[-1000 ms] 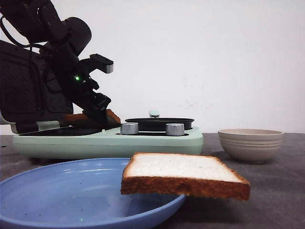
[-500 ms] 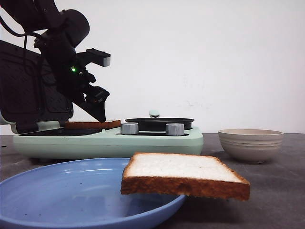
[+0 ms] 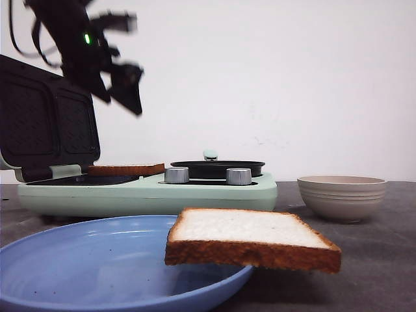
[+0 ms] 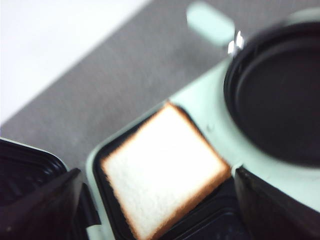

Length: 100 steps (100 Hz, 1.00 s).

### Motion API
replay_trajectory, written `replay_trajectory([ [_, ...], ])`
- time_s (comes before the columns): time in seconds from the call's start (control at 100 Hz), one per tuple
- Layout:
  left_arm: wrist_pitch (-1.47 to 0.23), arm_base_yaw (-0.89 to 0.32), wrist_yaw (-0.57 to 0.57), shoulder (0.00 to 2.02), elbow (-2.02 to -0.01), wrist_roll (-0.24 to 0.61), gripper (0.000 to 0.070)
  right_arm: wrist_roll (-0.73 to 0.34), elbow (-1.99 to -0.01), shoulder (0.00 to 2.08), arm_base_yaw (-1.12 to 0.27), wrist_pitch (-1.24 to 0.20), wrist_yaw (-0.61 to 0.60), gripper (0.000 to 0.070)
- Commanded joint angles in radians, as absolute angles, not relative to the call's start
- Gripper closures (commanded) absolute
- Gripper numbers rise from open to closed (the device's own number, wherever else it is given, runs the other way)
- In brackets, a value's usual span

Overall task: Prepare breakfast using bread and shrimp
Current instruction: 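Raise the left gripper away from the sandwich maker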

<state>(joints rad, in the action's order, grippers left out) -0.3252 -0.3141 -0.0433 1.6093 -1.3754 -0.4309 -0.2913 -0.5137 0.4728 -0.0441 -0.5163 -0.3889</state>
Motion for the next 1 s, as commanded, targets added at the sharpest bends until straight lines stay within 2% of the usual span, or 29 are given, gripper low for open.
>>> replay_trajectory([
  [0.0, -0.326, -0.309, -0.075, 1.576, -1.4, -0.353, 0.0144, -0.281, -0.529, 0.475, -0.045, -0.511, -0.388, 0.0446],
  [0.16, -0.352, -0.282, -0.17, 1.447, -1.4, -0.193, 0.0146, -0.284, -0.529, 0.475, -0.046, -0.514, -0.394, 0.0446],
  [0.37, -0.455, -0.254, -0.212, 1.343, -1.399, -0.139, 0.0157, -0.288, -0.529, 0.475, -0.046, -0.527, -0.397, 0.0446],
  [0.46, -0.48, -0.241, -0.263, 1.318, -1.393, -0.112, 0.0157, -0.289, -0.529, 0.475, -0.046, -0.529, -0.397, 0.0446],
  [0.53, -0.475, -0.238, -0.294, 1.295, -1.374, -0.101, 0.0199, -0.292, -0.529, 0.475, -0.046, -0.533, -0.408, 0.0446],
  [0.58, -0.471, -0.237, -0.297, 1.274, -1.353, -0.093, 0.0203, -0.305, -0.529, 0.476, -0.046, -0.538, -0.424, 0.0446],
  [0.84, -0.274, -0.231, -0.291, 1.084, -1.024, 0.04, 0.0202, -0.345, -0.529, 0.476, -0.055, -0.58, -0.498, 0.0446],
  [0.99, -0.229, -0.231, -0.284, 0.957, -0.853, 0.056, 0.0202, -0.364, -0.529, 0.515, -0.077, -0.628, -0.56, 0.0445],
])
